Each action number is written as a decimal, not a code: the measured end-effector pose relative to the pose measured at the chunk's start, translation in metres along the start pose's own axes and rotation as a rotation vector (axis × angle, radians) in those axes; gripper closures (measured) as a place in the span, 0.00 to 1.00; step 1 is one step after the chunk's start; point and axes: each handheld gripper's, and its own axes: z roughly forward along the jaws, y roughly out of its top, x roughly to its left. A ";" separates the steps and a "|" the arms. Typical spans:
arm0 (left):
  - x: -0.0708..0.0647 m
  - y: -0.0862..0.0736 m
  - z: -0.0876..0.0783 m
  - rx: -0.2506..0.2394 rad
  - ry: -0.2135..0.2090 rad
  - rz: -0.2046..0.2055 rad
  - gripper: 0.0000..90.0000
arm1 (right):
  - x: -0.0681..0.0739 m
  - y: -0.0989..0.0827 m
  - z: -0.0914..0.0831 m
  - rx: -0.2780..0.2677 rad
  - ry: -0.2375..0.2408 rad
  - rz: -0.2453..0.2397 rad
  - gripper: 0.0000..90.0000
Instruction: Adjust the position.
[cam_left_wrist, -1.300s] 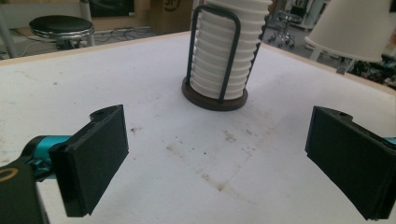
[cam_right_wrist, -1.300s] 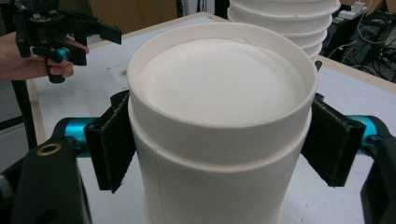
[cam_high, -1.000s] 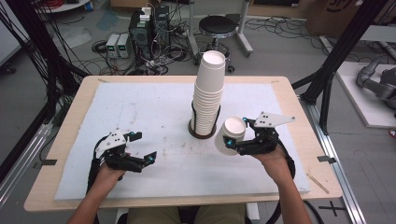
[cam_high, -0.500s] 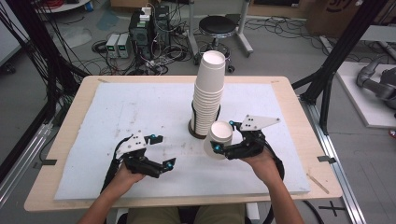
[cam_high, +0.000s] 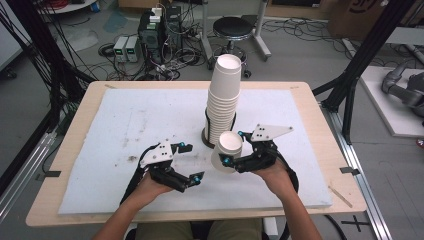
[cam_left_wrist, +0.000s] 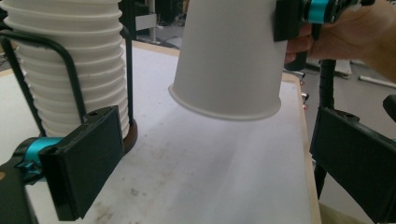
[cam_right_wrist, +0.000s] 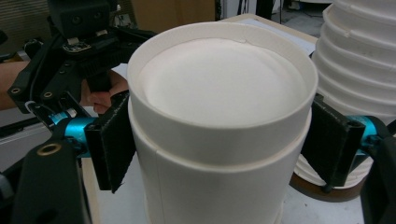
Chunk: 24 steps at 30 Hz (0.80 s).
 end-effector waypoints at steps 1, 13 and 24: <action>0.000 0.002 0.004 0.000 -0.009 0.004 0.03 | 0.000 0.000 0.001 -0.001 0.005 -0.002 0.23; -0.002 0.011 0.030 0.004 -0.051 0.030 0.03 | 0.003 0.001 0.003 -0.005 0.024 -0.012 0.23; -0.002 0.015 0.044 0.021 -0.086 0.038 0.03 | 0.006 0.003 0.004 -0.005 0.038 -0.020 0.23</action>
